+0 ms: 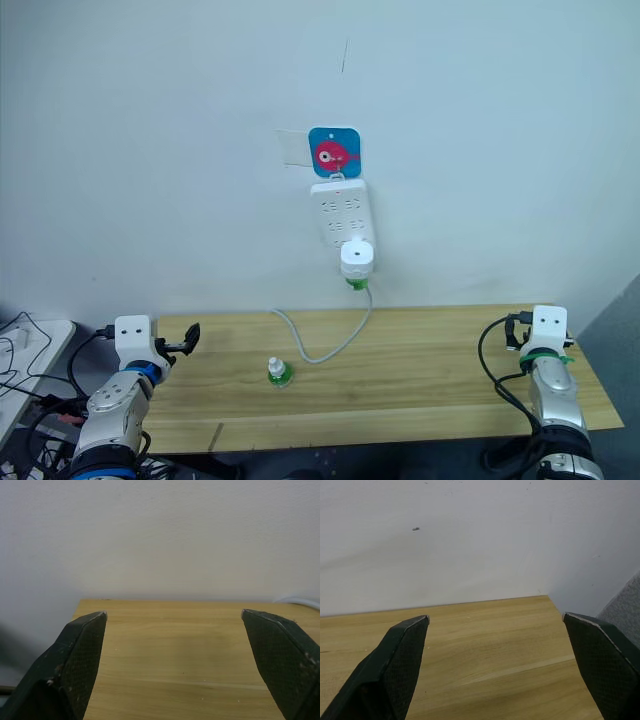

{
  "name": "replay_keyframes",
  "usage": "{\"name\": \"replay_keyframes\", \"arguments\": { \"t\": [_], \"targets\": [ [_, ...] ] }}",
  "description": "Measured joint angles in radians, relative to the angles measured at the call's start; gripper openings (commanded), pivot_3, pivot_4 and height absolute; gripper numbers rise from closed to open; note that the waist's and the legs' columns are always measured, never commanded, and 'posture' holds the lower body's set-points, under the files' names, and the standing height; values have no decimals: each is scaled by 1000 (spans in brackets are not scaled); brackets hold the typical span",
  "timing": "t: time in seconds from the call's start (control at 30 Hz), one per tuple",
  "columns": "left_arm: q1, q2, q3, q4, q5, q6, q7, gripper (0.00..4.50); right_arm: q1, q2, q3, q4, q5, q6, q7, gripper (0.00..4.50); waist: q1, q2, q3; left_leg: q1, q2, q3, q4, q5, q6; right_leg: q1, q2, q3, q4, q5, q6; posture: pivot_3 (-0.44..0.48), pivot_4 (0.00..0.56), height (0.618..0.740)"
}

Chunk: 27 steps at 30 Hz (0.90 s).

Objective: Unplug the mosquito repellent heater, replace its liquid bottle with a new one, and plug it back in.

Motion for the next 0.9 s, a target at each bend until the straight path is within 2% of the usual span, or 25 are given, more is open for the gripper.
{"name": "replay_keyframes", "arguments": {
  "t": [0.53, 0.67, 0.9],
  "targets": [
    [24, 0, 20, -41, -38, 23, -37, 4500, 11, -17, 13, -34, -6, 9, 32, 4465, 0, 3, 11, 0, 0, 0, 0, 0, 0, 0, 0, 0, 0, 0, 0, -10, 68, 740],
    [52, 32, 20, -91, -64, 38, -108, 4500, 52, -30, 35, -133, -5, 29, 91, 4465, -1, 4, 24, -1, 3, 0, 0, 0, 0, 0, -1, 0, -1, 0, 0, -21, 90, 740],
    [71, 148, 19, -239, -150, 130, -332, 4500, 180, -32, 72, -442, 19, 147, 199, 4465, 0, 11, 55, -2, 11, 3, -1, 0, 0, -1, 3, -2, -1, 0, -4, -36, 120, 740]
  ]
}}
